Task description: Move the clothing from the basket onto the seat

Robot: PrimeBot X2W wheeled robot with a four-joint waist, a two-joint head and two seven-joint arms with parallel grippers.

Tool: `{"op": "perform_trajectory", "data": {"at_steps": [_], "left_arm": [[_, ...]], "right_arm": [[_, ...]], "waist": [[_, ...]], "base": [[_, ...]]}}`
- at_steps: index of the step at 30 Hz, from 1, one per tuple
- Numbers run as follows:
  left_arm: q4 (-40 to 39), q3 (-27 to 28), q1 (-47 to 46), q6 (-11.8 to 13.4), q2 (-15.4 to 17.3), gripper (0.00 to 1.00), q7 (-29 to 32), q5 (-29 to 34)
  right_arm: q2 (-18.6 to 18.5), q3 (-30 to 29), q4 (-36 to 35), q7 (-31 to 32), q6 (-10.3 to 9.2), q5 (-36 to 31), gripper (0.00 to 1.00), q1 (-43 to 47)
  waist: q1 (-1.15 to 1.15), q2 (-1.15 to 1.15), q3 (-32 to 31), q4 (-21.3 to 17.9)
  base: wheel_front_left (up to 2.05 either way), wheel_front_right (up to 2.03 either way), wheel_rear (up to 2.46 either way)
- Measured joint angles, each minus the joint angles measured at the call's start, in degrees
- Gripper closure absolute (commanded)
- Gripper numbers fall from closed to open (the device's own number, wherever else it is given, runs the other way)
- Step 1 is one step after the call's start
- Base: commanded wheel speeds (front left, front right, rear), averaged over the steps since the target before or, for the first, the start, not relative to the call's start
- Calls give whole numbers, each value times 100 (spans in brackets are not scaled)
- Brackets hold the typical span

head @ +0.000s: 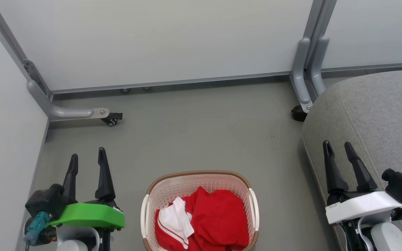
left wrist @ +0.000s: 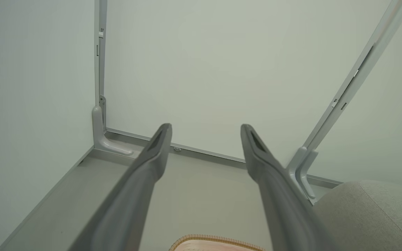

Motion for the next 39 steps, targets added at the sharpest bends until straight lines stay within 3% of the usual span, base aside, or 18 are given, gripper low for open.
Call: {"op": "perform_trajectory", "data": {"at_steps": [39], "left_arm": [[10, -302, -2, 56, 18, 0, -452, 1756]], "right_arm": [[387, -565, 250, -19, 0, -2449, 0, 1]], "waist": [[0, 0, 39, 85]], "base": [[0, 0, 0]]}}
